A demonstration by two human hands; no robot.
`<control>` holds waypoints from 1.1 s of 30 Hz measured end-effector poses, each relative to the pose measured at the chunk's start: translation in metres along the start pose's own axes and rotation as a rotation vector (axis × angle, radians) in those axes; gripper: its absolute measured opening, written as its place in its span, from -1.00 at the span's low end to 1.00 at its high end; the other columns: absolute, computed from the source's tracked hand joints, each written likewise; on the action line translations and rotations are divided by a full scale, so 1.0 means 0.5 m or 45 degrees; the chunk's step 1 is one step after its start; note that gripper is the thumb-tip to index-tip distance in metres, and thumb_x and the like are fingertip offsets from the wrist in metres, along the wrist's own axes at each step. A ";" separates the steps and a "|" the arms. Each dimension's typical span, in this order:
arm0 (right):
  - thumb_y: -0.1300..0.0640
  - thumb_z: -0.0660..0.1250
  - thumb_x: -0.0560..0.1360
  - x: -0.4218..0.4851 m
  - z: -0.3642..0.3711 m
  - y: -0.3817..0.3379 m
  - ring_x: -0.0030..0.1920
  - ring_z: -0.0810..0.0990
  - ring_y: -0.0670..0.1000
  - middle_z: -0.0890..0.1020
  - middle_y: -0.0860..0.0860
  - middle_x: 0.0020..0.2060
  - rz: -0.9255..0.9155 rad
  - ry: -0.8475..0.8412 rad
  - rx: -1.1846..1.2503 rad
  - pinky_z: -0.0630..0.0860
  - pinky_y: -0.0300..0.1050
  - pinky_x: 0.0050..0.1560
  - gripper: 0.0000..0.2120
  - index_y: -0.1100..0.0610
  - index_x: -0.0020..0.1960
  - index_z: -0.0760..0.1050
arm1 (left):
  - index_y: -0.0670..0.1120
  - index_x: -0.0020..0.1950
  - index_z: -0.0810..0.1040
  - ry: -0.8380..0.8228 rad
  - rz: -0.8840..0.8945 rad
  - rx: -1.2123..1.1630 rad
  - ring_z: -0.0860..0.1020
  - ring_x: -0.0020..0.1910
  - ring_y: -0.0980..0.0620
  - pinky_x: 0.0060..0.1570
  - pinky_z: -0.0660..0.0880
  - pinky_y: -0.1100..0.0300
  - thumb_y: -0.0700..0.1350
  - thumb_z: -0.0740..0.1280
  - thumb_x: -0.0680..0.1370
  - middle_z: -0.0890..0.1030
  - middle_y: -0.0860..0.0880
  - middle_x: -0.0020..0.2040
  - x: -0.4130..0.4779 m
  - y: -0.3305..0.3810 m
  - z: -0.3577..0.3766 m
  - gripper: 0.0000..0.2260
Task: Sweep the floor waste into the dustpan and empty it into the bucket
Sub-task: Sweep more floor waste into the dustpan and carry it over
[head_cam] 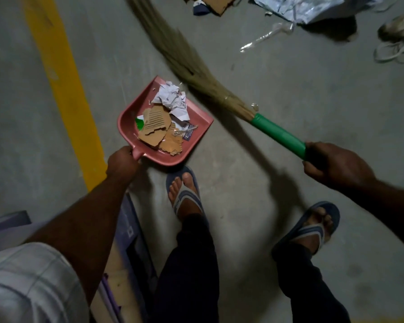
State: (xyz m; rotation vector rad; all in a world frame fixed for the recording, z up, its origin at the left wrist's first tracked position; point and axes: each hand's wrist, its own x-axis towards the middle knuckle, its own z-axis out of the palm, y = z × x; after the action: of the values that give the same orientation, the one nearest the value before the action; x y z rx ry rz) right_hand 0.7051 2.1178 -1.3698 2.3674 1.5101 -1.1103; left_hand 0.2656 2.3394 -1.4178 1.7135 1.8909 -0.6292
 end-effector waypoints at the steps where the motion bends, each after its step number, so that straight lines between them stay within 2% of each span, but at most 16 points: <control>1: 0.03 0.46 0.41 -0.015 0.013 -0.001 -0.06 0.64 0.24 0.63 0.15 0.02 -0.010 -0.011 0.023 0.58 0.06 -0.13 -0.59 0.03 0.23 0.51 | -0.20 0.11 0.59 -0.010 0.013 0.014 0.59 -0.01 -0.28 -0.04 0.51 0.00 -0.17 0.39 0.52 0.65 -0.26 0.02 0.002 0.004 -0.001 -0.80; 5: 0.09 0.53 0.38 -0.085 0.056 0.003 -0.09 0.67 0.23 0.65 0.15 0.03 -0.052 -0.011 0.095 0.60 0.07 -0.16 -0.52 0.08 0.28 0.53 | -0.18 0.08 0.62 -0.003 -0.013 -0.004 0.58 -0.01 -0.24 -0.11 0.38 0.10 -0.19 0.38 0.53 0.65 -0.23 0.00 -0.002 0.016 0.003 -0.85; 8: 0.11 0.55 0.36 -0.125 0.068 0.014 -0.14 0.67 0.21 0.65 0.13 -0.03 -0.051 0.076 0.115 0.59 0.04 -0.23 -0.50 0.09 0.27 0.54 | -0.16 0.11 0.62 0.021 -0.027 -0.044 0.55 -0.03 -0.18 -0.11 0.33 0.11 -0.22 0.38 0.53 0.65 -0.19 0.01 -0.019 0.025 0.010 -0.83; 10: 0.12 0.56 0.36 -0.142 0.059 0.018 -0.14 0.67 0.22 0.65 0.14 -0.02 -0.018 0.155 0.131 0.58 0.04 -0.23 -0.49 0.11 0.28 0.54 | -0.14 0.14 0.61 0.045 -0.025 -0.078 0.57 0.01 -0.21 -0.10 0.33 0.12 -0.23 0.39 0.51 0.65 -0.19 0.02 -0.031 0.029 0.013 -0.79; 14: 0.16 0.57 0.36 -0.142 0.009 0.007 -0.04 0.68 0.22 0.67 0.17 0.05 0.075 0.343 0.224 0.59 0.09 -0.08 -0.50 0.15 0.27 0.56 | -0.13 0.18 0.60 0.087 0.045 -0.166 0.58 0.03 -0.23 -0.07 0.36 0.13 -0.22 0.40 0.50 0.65 -0.19 0.04 -0.063 0.043 0.002 -0.75; 18: 0.07 0.51 0.42 -0.118 -0.052 -0.005 0.08 0.65 0.19 0.65 0.12 0.13 0.084 0.402 0.233 0.56 0.05 0.05 -0.51 0.09 0.32 0.52 | -0.14 0.10 0.62 0.160 0.152 -0.266 0.57 -0.06 -0.22 -0.11 0.35 0.13 -0.24 0.36 0.52 0.65 -0.20 -0.03 -0.107 0.072 -0.031 -0.83; 20: 0.03 0.48 0.44 -0.113 -0.085 -0.019 0.12 0.63 0.18 0.64 0.11 0.15 0.079 0.417 0.238 0.54 0.05 0.09 -0.50 0.04 0.35 0.49 | -0.13 0.06 0.63 0.191 0.162 -0.284 0.53 -0.12 -0.15 -0.14 0.32 0.14 -0.24 0.33 0.54 0.65 -0.19 -0.05 -0.128 0.087 -0.057 -0.86; 24: -0.01 0.42 0.47 -0.128 -0.151 -0.056 0.08 0.61 0.19 0.62 0.11 0.14 0.023 0.427 0.232 0.56 0.06 0.05 -0.50 -0.03 0.39 0.42 | -0.15 0.10 0.63 0.217 0.205 -0.293 0.57 -0.02 -0.24 -0.11 0.34 0.13 -0.22 0.37 0.52 0.66 -0.22 -0.01 -0.179 0.109 -0.124 -0.83; 28: -0.02 0.41 0.48 -0.191 -0.219 -0.096 0.04 0.61 0.20 0.61 0.12 0.11 0.009 0.452 0.261 0.57 0.05 0.02 -0.49 -0.03 0.40 0.42 | -0.14 0.12 0.62 0.232 0.219 -0.362 0.56 -0.05 -0.17 -0.12 0.37 0.12 -0.20 0.36 0.54 0.66 -0.17 0.01 -0.254 0.130 -0.214 -0.83; 31: -0.04 0.38 0.49 -0.265 -0.300 -0.130 0.05 0.60 0.20 0.61 0.12 0.11 0.039 0.434 0.268 0.56 0.04 0.03 -0.51 -0.05 0.40 0.41 | -0.09 0.20 0.61 0.246 0.238 -0.369 0.58 0.08 -0.24 0.00 0.47 0.03 -0.18 0.39 0.51 0.66 -0.19 0.10 -0.330 0.147 -0.300 -0.74; 33: -0.05 0.37 0.50 -0.324 -0.359 -0.151 0.06 0.59 0.18 0.62 0.11 0.12 0.048 0.423 0.270 0.55 0.03 0.03 -0.52 -0.04 0.40 0.41 | -0.07 0.20 0.61 0.236 0.258 -0.373 0.59 0.09 -0.24 0.04 0.49 0.00 -0.17 0.40 0.49 0.66 -0.19 0.10 -0.390 0.163 -0.365 -0.72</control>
State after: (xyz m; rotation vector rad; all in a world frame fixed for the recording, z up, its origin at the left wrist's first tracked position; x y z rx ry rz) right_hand 0.6973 2.1188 -1.1167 2.8300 1.4959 -0.9471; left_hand 0.3503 2.3163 -1.1530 1.7849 1.7936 -0.1113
